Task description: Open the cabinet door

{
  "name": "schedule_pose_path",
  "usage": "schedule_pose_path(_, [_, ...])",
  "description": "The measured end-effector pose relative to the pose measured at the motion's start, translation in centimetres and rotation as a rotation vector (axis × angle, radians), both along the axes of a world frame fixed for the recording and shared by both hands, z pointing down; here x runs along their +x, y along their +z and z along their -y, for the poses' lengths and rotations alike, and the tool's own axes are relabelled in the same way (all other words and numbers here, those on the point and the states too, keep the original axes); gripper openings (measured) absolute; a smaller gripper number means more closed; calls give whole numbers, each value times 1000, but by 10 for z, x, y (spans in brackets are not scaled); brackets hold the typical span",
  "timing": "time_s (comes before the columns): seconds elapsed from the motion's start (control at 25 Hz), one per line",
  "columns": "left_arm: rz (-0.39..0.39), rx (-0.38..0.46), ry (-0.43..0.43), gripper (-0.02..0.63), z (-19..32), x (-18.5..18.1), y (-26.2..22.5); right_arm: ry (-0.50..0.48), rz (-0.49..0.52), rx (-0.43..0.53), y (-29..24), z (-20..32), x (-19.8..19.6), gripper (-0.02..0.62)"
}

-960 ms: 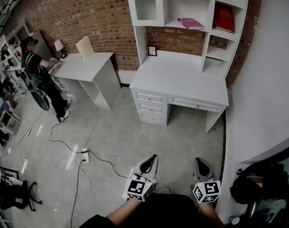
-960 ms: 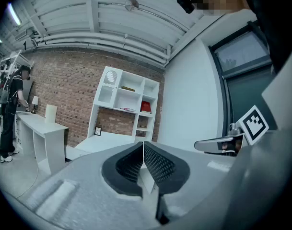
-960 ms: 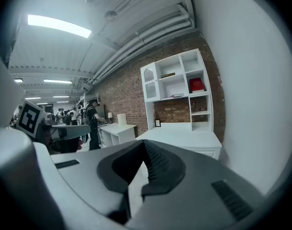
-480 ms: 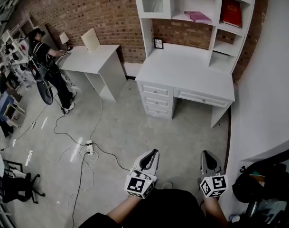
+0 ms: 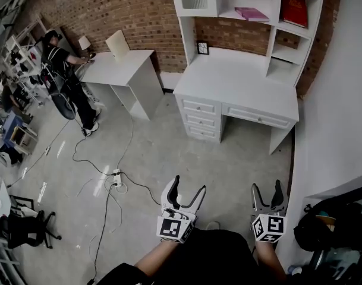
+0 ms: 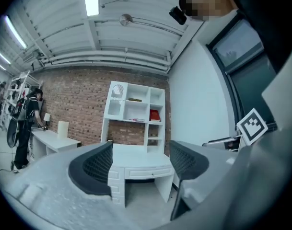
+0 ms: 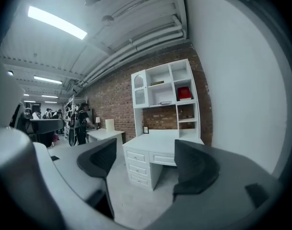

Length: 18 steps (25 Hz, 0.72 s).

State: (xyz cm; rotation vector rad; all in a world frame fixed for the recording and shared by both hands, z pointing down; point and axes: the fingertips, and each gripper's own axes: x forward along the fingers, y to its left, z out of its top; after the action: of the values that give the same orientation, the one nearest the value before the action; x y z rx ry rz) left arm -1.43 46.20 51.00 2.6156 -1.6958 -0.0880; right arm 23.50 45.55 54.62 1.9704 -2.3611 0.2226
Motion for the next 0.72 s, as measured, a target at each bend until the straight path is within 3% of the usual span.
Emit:
schedule_pose_path(0.12, [-5, -5, -11, 358, 3, -1, 0, 8, -5, 21, -4, 1, 6, 407])
schedule_pose_path(0.48, [32, -52, -32, 359, -2, -9, 19, -48, 10, -25, 11, -1, -4, 408])
schedule_pose_path(0.72, [35, -148, -20, 357, 4, -17, 45, -110, 45, -77, 25, 4, -30, 407])
